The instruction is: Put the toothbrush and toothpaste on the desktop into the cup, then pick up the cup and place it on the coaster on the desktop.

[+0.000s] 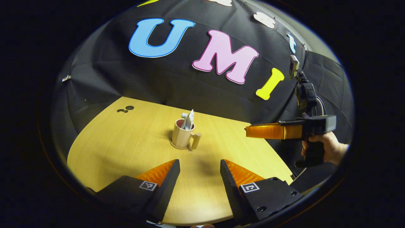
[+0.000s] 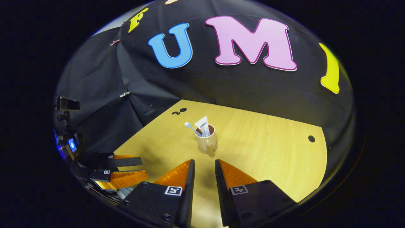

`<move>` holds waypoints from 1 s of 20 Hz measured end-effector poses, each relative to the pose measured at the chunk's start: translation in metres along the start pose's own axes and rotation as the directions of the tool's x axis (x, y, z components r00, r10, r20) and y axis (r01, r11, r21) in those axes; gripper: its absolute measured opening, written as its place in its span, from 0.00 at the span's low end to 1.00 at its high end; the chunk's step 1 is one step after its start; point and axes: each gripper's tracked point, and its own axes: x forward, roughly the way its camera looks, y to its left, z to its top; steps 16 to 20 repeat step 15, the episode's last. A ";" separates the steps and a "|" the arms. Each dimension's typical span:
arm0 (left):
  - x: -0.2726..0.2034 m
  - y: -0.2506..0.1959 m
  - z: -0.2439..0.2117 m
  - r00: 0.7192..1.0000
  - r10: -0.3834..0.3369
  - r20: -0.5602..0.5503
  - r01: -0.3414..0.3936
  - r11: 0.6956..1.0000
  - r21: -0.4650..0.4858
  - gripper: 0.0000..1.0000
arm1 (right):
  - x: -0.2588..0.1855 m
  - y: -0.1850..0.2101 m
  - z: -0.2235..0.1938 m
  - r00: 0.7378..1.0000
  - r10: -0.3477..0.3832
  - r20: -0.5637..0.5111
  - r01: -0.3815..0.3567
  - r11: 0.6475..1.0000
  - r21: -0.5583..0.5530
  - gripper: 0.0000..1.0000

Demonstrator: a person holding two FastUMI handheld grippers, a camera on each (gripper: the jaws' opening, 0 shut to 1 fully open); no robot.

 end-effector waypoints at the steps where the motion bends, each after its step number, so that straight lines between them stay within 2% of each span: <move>1: -0.002 -0.003 -0.001 1.000 -0.005 0.000 0.005 1.000 0.003 0.81 | -0.001 0.005 -0.005 1.000 0.005 0.000 -0.004 1.000 -0.010 0.31; 2: -0.003 -0.006 -0.001 1.000 -0.010 -0.002 0.010 1.000 0.007 0.81 | -0.001 0.009 -0.009 1.000 0.007 0.000 -0.007 1.000 -0.016 0.41; 3: -0.004 -0.008 -0.003 1.000 -0.013 -0.004 0.013 1.000 0.011 0.81 | -0.001 0.015 -0.012 1.000 0.011 0.006 -0.011 1.000 -0.018 0.41; 4: -0.006 -0.009 -0.003 1.000 -0.016 -0.007 0.016 1.000 0.015 0.81 | -0.004 0.018 -0.013 1.000 0.014 0.015 -0.014 1.000 -0.018 0.34; 5: -0.006 -0.011 -0.004 1.000 -0.019 -0.010 0.020 1.000 0.018 0.81 | -0.006 0.022 -0.015 1.000 0.014 0.023 -0.013 1.000 -0.019 0.34; 6: -0.007 -0.012 -0.004 1.000 -0.019 -0.012 0.019 1.000 0.020 0.81 | -0.008 0.025 -0.018 0.999 0.019 0.030 -0.019 1.000 -0.021 0.43; 7: -0.008 -0.012 -0.004 1.000 -0.019 -0.014 0.019 1.000 0.022 0.81 | -0.009 0.029 -0.021 0.999 0.026 0.029 -0.026 0.999 -0.020 0.37; 8: -0.009 -0.013 -0.004 1.000 -0.020 -0.015 0.021 0.999 0.025 0.81 | -0.010 0.031 -0.024 0.999 0.031 0.026 -0.031 0.999 -0.022 0.47; 10: -0.009 -0.013 -0.004 1.000 -0.017 -0.020 0.017 0.999 0.034 0.82 | -0.011 0.031 -0.024 0.999 0.027 0.032 -0.027 0.999 -0.018 0.52; 11: -0.009 -0.013 -0.005 1.000 -0.013 -0.022 0.014 0.999 0.037 0.83 | -0.013 0.032 -0.024 0.999 0.025 0.039 -0.024 1.000 -0.010 0.53; 12: -0.009 -0.011 -0.004 1.000 -0.006 -0.023 0.007 0.999 0.038 0.84 | -0.013 0.032 -0.024 0.999 0.021 0.044 -0.021 1.000 -0.002 0.48; 13: -0.010 -0.010 -0.005 1.000 -0.001 -0.023 0.002 0.999 0.036 0.88 | -0.012 0.033 -0.026 0.999 0.021 0.045 -0.021 1.000 0.003 0.51; 14: -0.009 -0.009 -0.006 1.000 0.001 -0.025 0.000 1.000 0.031 0.90 | -0.012 0.033 -0.028 0.999 0.018 0.042 -0.018 1.000 0.004 0.66; 15: -0.009 -0.009 -0.008 1.000 0.004 -0.029 -0.003 1.000 0.028 0.93 | -0.012 0.034 -0.031 0.999 0.019 0.035 -0.019 1.000 0.005 0.68; 20: -0.009 -0.009 -0.008 1.000 0.004 -0.029 -0.003 1.000 0.028 0.93 | -0.012 0.034 -0.031 0.999 0.019 0.035 -0.019 1.000 0.005 0.68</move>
